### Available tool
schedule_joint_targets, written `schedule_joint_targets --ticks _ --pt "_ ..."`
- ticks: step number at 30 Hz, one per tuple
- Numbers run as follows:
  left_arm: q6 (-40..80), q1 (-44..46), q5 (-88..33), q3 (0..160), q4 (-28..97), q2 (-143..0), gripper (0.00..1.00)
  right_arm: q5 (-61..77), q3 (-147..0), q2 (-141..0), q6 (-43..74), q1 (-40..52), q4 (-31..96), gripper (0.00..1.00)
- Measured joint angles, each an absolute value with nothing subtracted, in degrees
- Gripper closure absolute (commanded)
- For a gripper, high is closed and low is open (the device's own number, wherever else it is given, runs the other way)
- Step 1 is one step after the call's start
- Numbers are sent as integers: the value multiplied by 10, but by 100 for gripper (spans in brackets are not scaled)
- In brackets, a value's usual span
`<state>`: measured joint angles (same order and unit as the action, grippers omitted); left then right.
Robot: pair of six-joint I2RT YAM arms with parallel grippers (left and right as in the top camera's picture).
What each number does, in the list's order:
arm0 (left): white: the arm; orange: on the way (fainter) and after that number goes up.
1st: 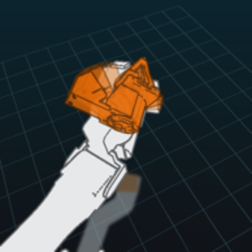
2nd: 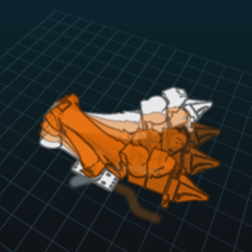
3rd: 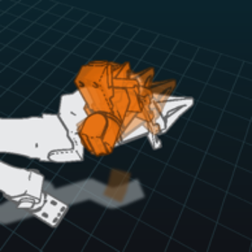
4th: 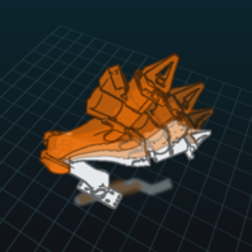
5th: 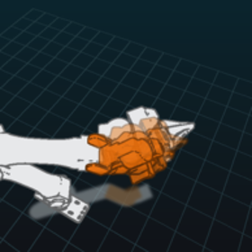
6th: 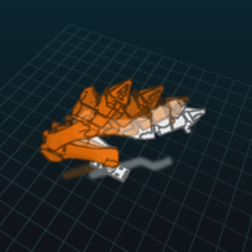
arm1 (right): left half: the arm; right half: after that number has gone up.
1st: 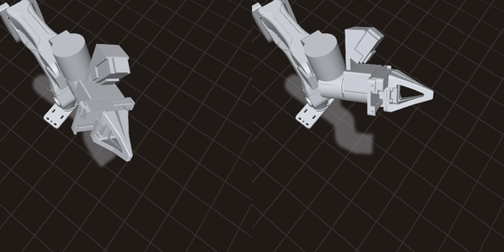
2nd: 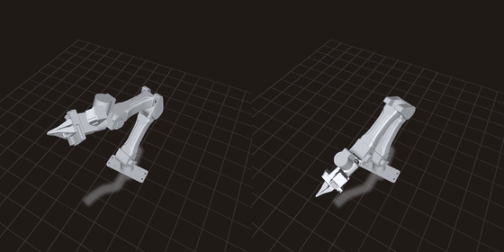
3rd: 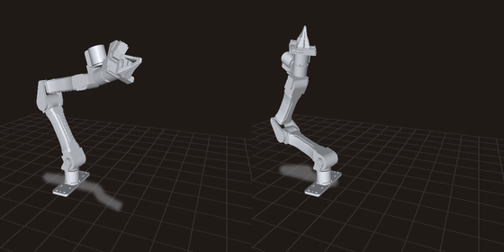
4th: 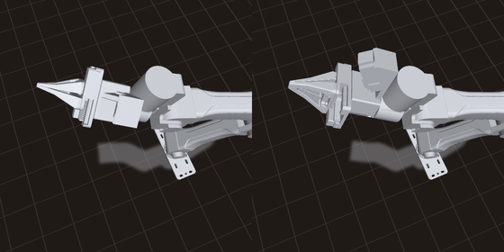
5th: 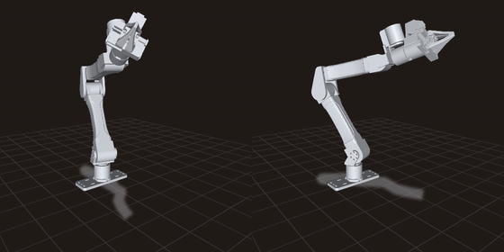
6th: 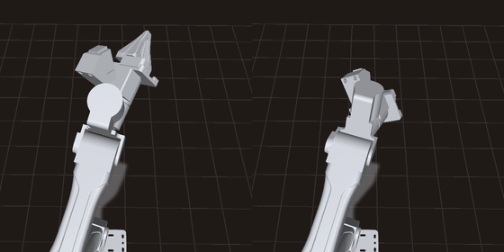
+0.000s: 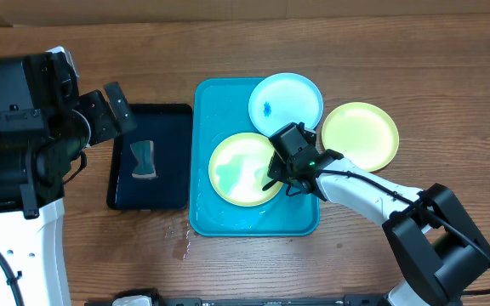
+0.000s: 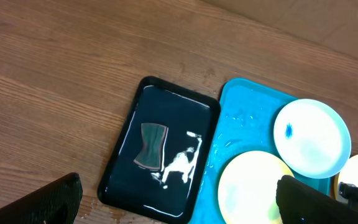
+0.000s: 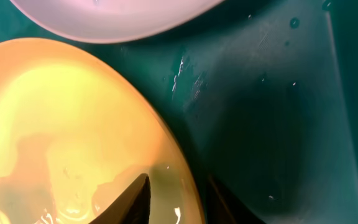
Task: Clean dirty plates on tray and stack at the side
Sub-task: 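Lift the yellow plate off the teal tray with the right gripper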
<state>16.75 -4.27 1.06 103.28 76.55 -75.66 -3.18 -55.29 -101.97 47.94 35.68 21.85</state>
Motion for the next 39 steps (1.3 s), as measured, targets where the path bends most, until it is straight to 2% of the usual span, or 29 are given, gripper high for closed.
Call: schedule_joint_targets --ticks 3,5,14,28,34,39 --pt "168 -43 11 1033 766 -761 0 -44 -553 -1020 480 357 216 87" --pt "168 -43 11 1033 766 -764 0 -48 -553 -1020 480 357 215 96" --pt "168 -43 11 1033 766 -777 0 -43 -553 -1020 473 359 220 96" --pt "168 -43 11 1033 766 -778 0 -28 -639 -921 450 359 340 96" --pt "168 -43 11 1033 766 -778 0 -46 -663 -915 449 378 288 96" --pt "168 -43 11 1033 766 -778 0 -106 -663 -915 449 432 232 96"
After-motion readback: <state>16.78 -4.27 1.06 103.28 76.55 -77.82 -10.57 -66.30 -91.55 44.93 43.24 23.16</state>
